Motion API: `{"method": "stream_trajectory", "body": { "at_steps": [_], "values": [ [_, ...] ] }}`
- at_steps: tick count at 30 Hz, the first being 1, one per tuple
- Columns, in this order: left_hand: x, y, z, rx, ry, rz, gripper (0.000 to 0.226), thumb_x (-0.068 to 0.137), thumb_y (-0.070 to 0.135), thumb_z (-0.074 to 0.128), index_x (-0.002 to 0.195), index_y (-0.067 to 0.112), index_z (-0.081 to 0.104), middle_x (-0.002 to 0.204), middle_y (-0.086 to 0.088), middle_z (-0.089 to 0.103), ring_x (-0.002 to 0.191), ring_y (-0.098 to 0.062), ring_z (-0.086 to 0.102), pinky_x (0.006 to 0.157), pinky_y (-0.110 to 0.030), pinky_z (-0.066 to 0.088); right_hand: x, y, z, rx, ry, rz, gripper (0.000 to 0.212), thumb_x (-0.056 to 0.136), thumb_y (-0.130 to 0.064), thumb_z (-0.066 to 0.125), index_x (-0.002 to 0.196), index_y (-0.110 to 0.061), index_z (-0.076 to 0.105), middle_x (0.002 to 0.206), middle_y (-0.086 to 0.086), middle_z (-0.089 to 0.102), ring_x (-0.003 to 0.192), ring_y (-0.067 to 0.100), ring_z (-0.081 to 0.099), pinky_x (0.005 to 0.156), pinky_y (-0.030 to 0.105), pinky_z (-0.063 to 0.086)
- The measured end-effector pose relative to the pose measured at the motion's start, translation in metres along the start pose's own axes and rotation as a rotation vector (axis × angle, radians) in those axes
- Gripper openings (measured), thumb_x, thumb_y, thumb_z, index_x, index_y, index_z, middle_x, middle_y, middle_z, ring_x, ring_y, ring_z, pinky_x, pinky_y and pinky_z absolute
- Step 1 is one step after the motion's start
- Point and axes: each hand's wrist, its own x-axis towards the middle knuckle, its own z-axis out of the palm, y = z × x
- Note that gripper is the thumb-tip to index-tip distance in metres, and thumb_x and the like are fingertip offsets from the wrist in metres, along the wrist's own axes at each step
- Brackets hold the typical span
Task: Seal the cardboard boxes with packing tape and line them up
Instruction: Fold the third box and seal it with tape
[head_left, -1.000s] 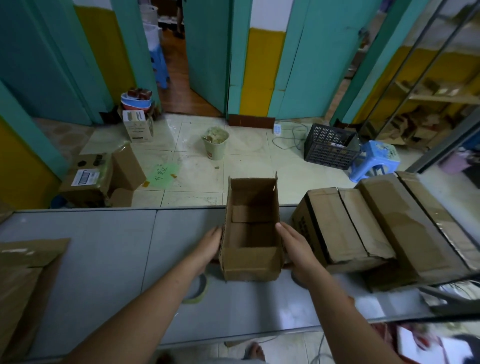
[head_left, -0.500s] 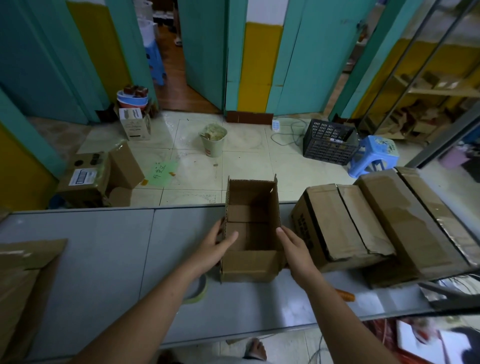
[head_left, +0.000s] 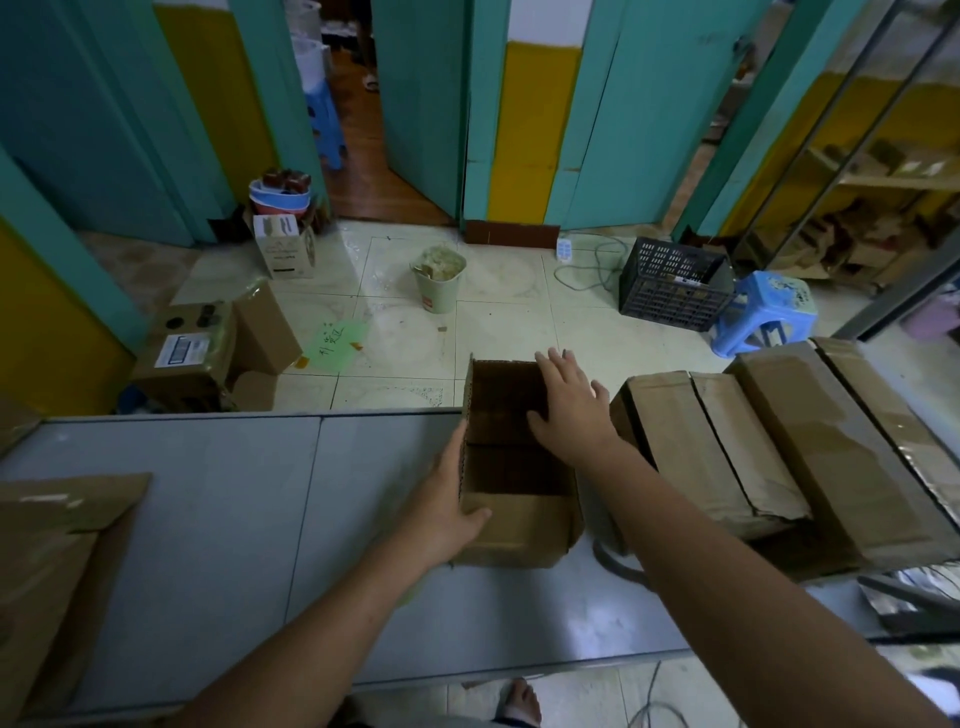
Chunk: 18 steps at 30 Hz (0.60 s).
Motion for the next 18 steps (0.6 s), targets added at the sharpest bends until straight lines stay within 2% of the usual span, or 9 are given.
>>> {"method": "stream_trajectory", "body": {
  "at_steps": [3, 5, 7, 9, 12, 14, 15, 17, 18],
  "values": [
    [-0.002, -0.001, 0.002, 0.025, 0.044, -0.017, 0.122, 0.085, 0.020, 0.086, 0.155, 0.072, 0.000, 0.161, 0.015, 0.046, 0.137, -0.015, 0.056, 0.105, -0.038, 0.055, 0.019, 0.000, -0.001, -0.050, -0.068, 0.015, 0.082, 0.099, -0.032, 0.063, 0.166, -0.023, 0.017, 0.171, 0.007, 0.024, 0.160, 0.028, 0.014, 0.128, 0.060, 0.011],
    [-0.002, -0.002, 0.001, 0.041, 0.060, -0.026, 0.121, 0.086, 0.016, 0.081, 0.150, 0.078, -0.001, 0.157, 0.014, 0.050, 0.123, -0.013, 0.064, 0.097, -0.038, 0.061, 0.023, 0.001, 0.002, -0.086, -0.056, 0.006, 0.075, 0.099, -0.034, 0.062, 0.163, -0.024, 0.026, 0.161, 0.009, 0.039, 0.153, 0.030, 0.030, 0.127, 0.059, 0.014],
    [-0.002, 0.000, -0.001, 0.067, 0.054, -0.036, 0.122, 0.088, 0.010, 0.075, 0.149, 0.078, -0.006, 0.154, 0.012, 0.051, 0.105, -0.013, 0.070, 0.086, -0.045, 0.065, 0.022, 0.002, 0.007, -0.148, -0.037, -0.028, 0.065, 0.099, -0.036, 0.060, 0.159, -0.024, 0.036, 0.151, 0.008, 0.048, 0.146, 0.029, 0.038, 0.126, 0.058, 0.016],
    [-0.003, 0.006, -0.001, 0.135, 0.041, -0.062, 0.120, 0.090, 0.006, 0.069, 0.154, 0.070, -0.010, 0.157, 0.006, 0.045, 0.097, -0.016, 0.069, 0.083, -0.048, 0.065, 0.019, 0.005, 0.013, -0.201, -0.090, -0.044, 0.058, 0.100, -0.039, 0.057, 0.154, -0.023, 0.044, 0.146, 0.007, 0.053, 0.143, 0.028, 0.042, 0.126, 0.059, 0.014],
    [-0.005, 0.014, 0.001, 0.255, 0.020, -0.086, 0.112, 0.095, 0.006, 0.064, 0.163, 0.052, -0.013, 0.160, 0.001, 0.038, 0.092, -0.018, 0.067, 0.080, -0.044, 0.063, 0.011, 0.010, 0.023, -0.385, -0.217, -0.092, 0.050, 0.100, -0.047, 0.054, 0.144, -0.024, 0.054, 0.140, 0.004, 0.058, 0.141, 0.029, 0.042, 0.125, 0.066, 0.011],
    [-0.005, 0.019, 0.004, 0.305, -0.019, -0.093, 0.108, 0.096, 0.006, 0.061, 0.166, 0.043, -0.012, 0.164, 0.000, 0.030, 0.101, -0.023, 0.066, 0.081, -0.041, 0.060, 0.007, 0.008, 0.028, -0.484, -0.264, -0.158, 0.047, 0.099, -0.053, 0.054, 0.139, -0.028, 0.059, 0.137, 0.000, 0.062, 0.142, 0.029, 0.041, 0.124, 0.068, 0.009],
    [-0.005, 0.021, 0.006, 0.333, -0.039, -0.090, 0.107, 0.096, 0.005, 0.060, 0.167, 0.039, -0.012, 0.169, 0.003, 0.022, 0.114, -0.025, 0.064, 0.085, -0.039, 0.058, 0.006, 0.006, 0.030, -0.508, -0.279, -0.189, 0.047, 0.098, -0.055, 0.054, 0.138, -0.030, 0.060, 0.135, -0.003, 0.063, 0.141, 0.029, 0.041, 0.123, 0.069, 0.008],
    [-0.004, 0.023, 0.011, 0.391, -0.075, -0.065, 0.106, 0.097, 0.008, 0.060, 0.168, 0.033, -0.015, 0.176, 0.010, 0.003, 0.149, -0.029, 0.041, 0.104, -0.038, 0.051, 0.006, 0.000, 0.034, -0.559, -0.323, -0.249, 0.047, 0.096, -0.056, 0.056, 0.137, -0.033, 0.060, 0.134, -0.005, 0.064, 0.136, 0.029, 0.044, 0.121, 0.067, 0.014],
    [-0.004, 0.023, 0.014, 0.405, -0.094, -0.045, 0.104, 0.098, 0.010, 0.058, 0.168, 0.031, -0.017, 0.177, 0.011, -0.004, 0.158, -0.028, 0.024, 0.113, -0.039, 0.043, 0.008, -0.002, 0.037, -0.563, -0.341, -0.273, 0.047, 0.095, -0.053, 0.058, 0.137, -0.032, 0.060, 0.135, -0.003, 0.062, 0.135, 0.029, 0.044, 0.120, 0.065, 0.018]
  ]
}}
